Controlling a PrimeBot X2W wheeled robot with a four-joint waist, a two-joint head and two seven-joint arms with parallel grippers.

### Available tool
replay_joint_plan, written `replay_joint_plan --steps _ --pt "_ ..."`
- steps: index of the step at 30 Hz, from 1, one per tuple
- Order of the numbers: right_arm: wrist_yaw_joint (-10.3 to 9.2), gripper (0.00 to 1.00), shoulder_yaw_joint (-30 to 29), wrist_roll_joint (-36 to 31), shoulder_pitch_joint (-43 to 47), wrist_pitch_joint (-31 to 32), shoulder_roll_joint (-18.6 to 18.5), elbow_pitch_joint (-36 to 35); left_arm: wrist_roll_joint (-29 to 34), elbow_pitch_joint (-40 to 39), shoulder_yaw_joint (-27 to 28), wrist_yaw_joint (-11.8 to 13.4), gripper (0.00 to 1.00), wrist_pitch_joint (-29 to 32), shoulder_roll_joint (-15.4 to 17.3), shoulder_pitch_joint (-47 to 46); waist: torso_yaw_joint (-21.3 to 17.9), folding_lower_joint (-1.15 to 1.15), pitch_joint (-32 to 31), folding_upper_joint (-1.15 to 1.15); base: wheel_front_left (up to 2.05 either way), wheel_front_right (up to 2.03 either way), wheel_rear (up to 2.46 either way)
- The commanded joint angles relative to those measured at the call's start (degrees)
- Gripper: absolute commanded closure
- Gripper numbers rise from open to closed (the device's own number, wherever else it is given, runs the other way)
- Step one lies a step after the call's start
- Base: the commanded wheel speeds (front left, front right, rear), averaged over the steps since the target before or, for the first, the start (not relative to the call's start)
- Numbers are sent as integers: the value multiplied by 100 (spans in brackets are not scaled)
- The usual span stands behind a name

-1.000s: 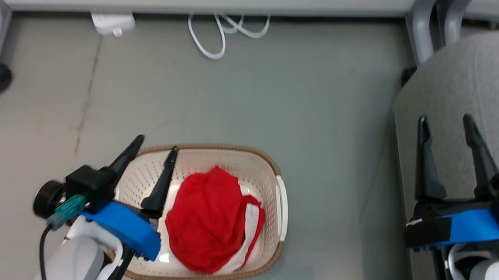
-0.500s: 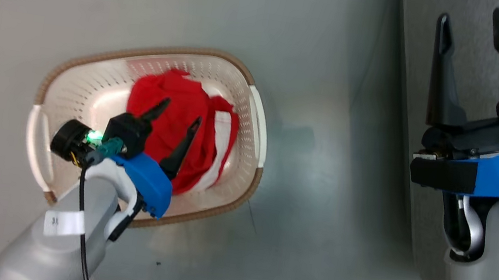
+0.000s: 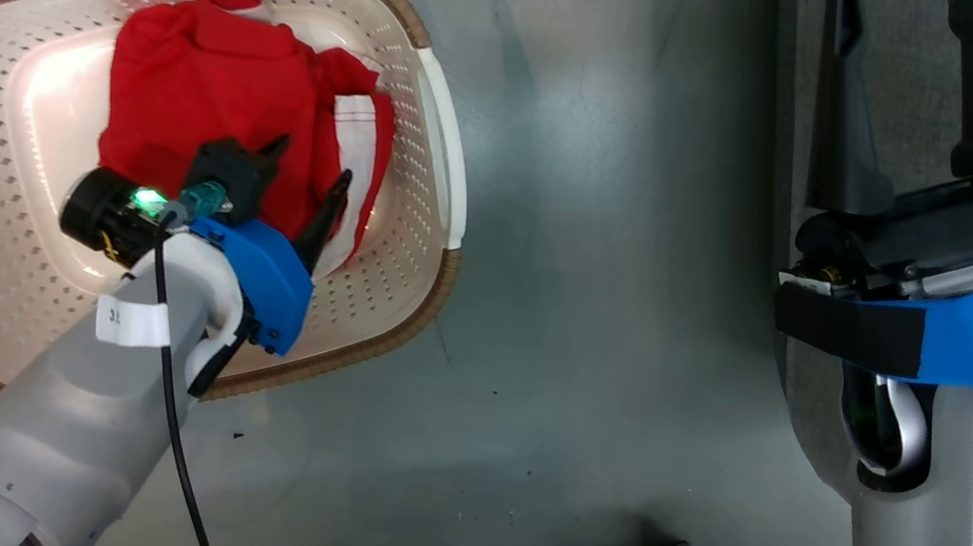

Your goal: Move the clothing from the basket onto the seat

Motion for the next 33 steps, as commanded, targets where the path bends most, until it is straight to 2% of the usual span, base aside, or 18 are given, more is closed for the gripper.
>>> replay_joint_plan --steps 1,5,10,17,19,20,21,24,33 --pt "3 0 32 16 -114 -45 7 -23 -11 104 8 -6 0 -7 26 -142 -100 -2 115 0 0 0 0" --pt "3 0 144 116 -129 -93 6 -31 -51 603 19 32 0 96 -21 -329 -196 -2 226 0 0 0 0" --pt "2 0 220 235 -90 -169 6 -23 -82 1142 32 266 0 450 -66 -507 -317 -2 342 0 0 0 0" --pt "2 0 195 278 38 -232 6 13 -150 1437 29 564 0 955 -135 -581 -377 -2 355 0 0 0 0" --pt "2 0 190 276 47 -230 6 24 -122 1467 -10 593 66 1028 -136 -614 -385 -2 356 0 0 0 0" --pt "2 0 193 280 46 -235 6 28 -121 1475 -21 602 92 1017 -128 -637 -388 -2 356 0 0 0 0" --pt "2 0 194 288 41 -239 6 34 -128 1477 -28 563 100 988 -128 -644 -392 -2 356 0 0 0 0" --pt "2 0 208 327 -18 -246 6 77 -206 1494 -3 450 100 921 -140 -661 -403 -2 354 0 0 0 0" --pt "2 0 282 312 -202 -269 6 185 -309 1529 11 405 100 921 -175 -621 -407 -2 296 0 0 0 0"
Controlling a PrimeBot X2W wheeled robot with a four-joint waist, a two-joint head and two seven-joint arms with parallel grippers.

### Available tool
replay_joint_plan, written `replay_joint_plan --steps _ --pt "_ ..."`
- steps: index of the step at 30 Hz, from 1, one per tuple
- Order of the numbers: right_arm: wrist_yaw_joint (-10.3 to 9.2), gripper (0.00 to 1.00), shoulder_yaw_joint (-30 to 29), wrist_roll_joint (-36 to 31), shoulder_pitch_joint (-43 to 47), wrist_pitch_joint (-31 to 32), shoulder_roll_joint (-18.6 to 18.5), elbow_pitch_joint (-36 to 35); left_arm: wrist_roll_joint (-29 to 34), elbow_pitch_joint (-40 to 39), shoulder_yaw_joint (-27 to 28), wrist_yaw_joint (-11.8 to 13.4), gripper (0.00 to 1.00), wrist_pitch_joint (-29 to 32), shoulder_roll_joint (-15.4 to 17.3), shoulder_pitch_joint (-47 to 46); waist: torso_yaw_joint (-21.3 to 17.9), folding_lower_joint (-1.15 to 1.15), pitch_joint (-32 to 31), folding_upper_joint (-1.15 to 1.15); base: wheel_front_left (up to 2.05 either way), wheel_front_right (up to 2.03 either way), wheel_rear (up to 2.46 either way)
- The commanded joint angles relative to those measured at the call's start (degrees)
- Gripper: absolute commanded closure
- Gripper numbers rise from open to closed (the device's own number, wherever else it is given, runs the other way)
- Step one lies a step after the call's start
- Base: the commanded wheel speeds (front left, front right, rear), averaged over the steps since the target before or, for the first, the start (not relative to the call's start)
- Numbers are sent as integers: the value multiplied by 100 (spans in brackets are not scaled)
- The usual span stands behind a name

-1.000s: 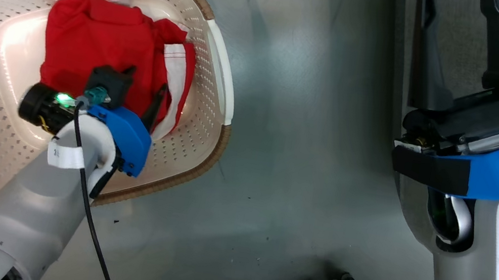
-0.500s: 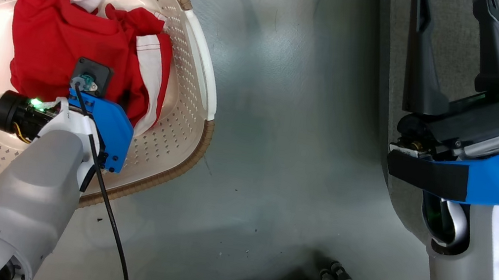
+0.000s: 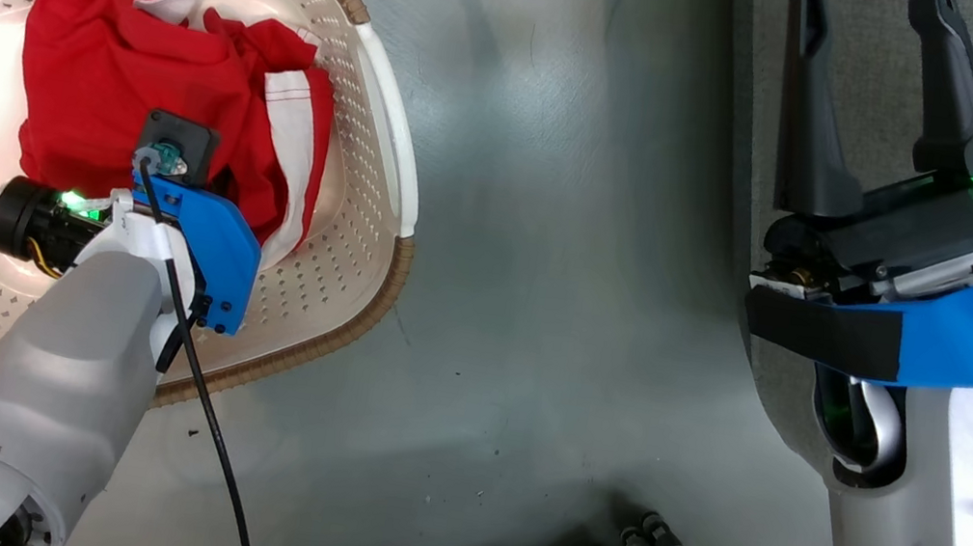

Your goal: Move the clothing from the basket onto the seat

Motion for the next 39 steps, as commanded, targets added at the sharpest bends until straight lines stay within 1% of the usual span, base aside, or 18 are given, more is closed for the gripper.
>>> replay_joint_plan --steps 1,5,8,13,19,23,24,25,30,34,39 --pt "1 0 11 -13 -122 -31 5 30 -53 7 31 -22 100 -20 -1 -49 3 0 -40 0 0 0 0" --pt "2 0 -4 -74 -129 -9 5 116 -97 14 48 -35 100 -103 -88 11 89 0 -283 0 0 0 0" --pt "1 0 -64 -93 -99 -13 3 212 -166 14 76 -71 100 -263 -220 123 210 0 -624 0 0 0 0" --pt "1 0 -115 -161 60 5 2 471 -295 16 97 -162 100 -547 -424 407 480 0 -1459 0 0 0 0" --pt "1 0 -194 -195 311 161 1 754 -234 -230 -112 -346 100 -822 -644 666 967 0 -2561 0 0 0 0" --pt "1 0 -207 -229 547 349 -2 826 -314 -608 -203 -404 100 -935 -747 825 1267 0 -3280 0 0 0 0" --pt "1 0 -207 -229 547 349 -2 826 -314 -608 -203 -404 100 -935 -747 825 1267 0 -3280 0 0 0 0" --pt "2 0 -239 -257 625 377 -2 841 -328 -719 -246 -419 100 -948 -754 873 1346 0 -3456 0 0 0 0" --pt "1 0 -270 -243 1061 597 -2 928 -430 -1449 -538 -444 100 -978 -783 1032 1598 0 -4208 0 0 0 0" --pt "2 0 -247 -174 1383 703 -2 992 -555 -1922 -747 -434 100 -981 -769 962 1693 0 -4702 0 0 0 0" --pt "2 0 -112 -19 1735 825 -2 1049 -694 -2245 -941 -436 100 -985 -774 780 1720 0 -5199 0 0 0 0"
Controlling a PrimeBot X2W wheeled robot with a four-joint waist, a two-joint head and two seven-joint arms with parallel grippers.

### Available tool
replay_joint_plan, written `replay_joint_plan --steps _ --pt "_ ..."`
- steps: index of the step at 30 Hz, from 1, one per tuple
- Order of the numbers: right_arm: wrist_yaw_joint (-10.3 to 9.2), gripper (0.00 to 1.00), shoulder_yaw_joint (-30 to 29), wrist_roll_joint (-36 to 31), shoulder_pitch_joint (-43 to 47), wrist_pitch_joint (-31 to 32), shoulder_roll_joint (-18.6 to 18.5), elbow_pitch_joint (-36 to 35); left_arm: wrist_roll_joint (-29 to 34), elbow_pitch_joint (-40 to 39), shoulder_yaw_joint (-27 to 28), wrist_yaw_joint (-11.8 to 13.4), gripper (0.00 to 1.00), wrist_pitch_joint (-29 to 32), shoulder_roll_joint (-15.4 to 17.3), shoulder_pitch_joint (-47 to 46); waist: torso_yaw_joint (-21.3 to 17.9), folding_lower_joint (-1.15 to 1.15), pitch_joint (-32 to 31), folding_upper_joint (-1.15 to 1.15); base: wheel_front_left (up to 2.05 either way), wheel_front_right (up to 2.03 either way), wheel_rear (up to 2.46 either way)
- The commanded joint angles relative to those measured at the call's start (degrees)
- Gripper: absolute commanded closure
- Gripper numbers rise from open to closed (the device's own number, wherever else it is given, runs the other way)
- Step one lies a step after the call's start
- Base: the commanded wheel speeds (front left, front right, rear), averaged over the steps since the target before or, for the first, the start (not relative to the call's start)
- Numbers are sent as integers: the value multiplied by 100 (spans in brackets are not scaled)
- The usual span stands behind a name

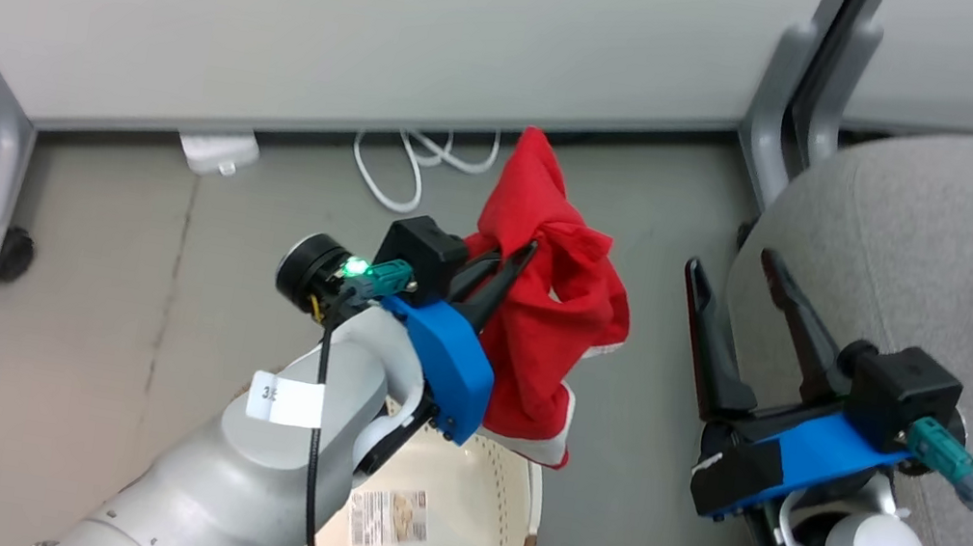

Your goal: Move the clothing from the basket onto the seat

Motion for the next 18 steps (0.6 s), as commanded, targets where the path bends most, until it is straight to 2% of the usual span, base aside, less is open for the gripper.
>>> replay_joint_plan --steps 1,8,18 --pt "1 0 8 42 140 21 -11 25 -8 -38 -60 -12 100 -17 -4 -68 178 2 -439 -1 0 0 0" --pt "2 0 137 202 502 77 -10 62 -288 -228 -382 -12 100 286 -2 -361 190 2 -867 -1 0 0 0" --pt "2 0 321 280 663 132 -10 15 -675 -195 -485 24 100 382 -4 -566 178 2 -951 -1 0 0 0"
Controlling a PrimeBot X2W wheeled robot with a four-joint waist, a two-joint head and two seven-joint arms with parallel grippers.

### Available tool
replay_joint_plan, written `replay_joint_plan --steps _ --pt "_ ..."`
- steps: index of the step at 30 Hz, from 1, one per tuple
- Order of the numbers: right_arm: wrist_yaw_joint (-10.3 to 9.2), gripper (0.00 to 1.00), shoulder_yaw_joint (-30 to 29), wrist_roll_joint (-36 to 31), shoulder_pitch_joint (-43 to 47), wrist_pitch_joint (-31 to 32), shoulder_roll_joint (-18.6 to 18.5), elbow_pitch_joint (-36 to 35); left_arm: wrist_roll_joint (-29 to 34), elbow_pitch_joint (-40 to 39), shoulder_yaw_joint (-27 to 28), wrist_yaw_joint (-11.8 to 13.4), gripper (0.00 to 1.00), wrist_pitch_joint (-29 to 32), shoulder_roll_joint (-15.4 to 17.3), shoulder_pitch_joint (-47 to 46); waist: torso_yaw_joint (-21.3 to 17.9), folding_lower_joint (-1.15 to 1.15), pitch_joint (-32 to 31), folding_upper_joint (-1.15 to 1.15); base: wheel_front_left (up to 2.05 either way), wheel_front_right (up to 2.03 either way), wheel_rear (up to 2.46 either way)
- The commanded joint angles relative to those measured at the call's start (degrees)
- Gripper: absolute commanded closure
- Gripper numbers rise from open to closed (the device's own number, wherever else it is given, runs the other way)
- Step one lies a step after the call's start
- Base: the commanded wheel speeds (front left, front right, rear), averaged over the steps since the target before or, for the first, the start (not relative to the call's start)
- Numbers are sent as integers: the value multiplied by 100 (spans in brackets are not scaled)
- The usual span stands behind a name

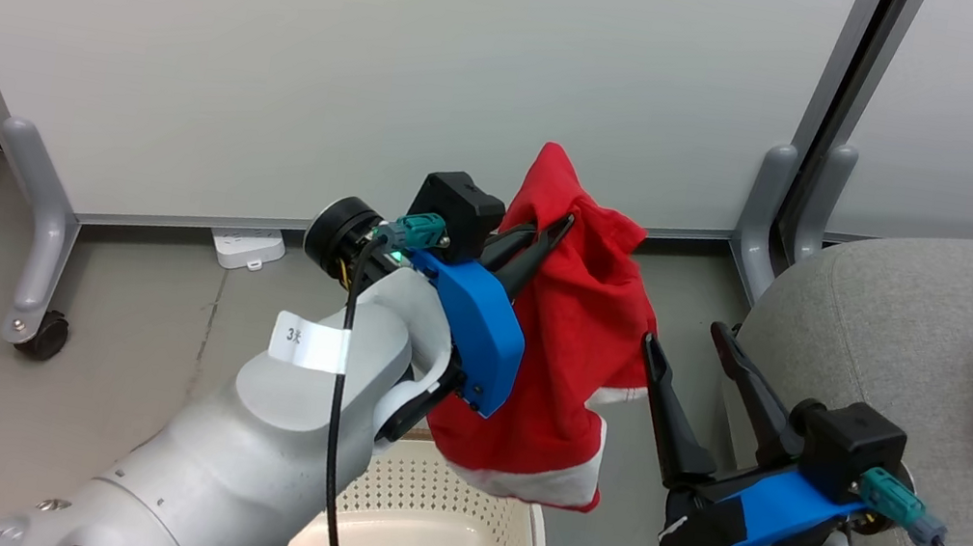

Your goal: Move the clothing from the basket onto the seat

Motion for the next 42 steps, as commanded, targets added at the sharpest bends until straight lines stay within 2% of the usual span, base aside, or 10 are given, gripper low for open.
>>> replay_joint_plan --steps 1,12,23,30,40,41,42 --pt "3 0 19 41 95 39 -9 0 -45 20 -11 21 100 -34 0 -38 1 1 6 0 0 0 0" --pt "3 0 400 -6 -141 167 -10 354 -259 6 -196 60 100 -105 -1 -114 18 1 85 0 0 0 0" --pt "2 0 1025 -35 -918 -293 -10 1707 -489 -135 -444 102 100 -129 0 -189 139 1 124 0 0 0 0" --pt "2 0 1138 -153 -1493 -483 -10 2609 -664 -334 -639 187 100 -85 -1 -233 281 1 84 0 0 0 0" --pt "3 0 1422 277 -1981 -845 -10 3478 -886 -637 -910 278 100 -52 -1 -265 420 1 38 0 0 0 0" --pt "2 27 1500 375 -2008 -845 -10 3527 -886 -654 -924 279 100 -51 -2 -261 420 1 35 0 0 0 0" --pt "3 84 1560 442 -2045 -870 -10 3576 -898 -666 -938 278 100 -53 -2 -259 417 1 31 0 0 0 0"
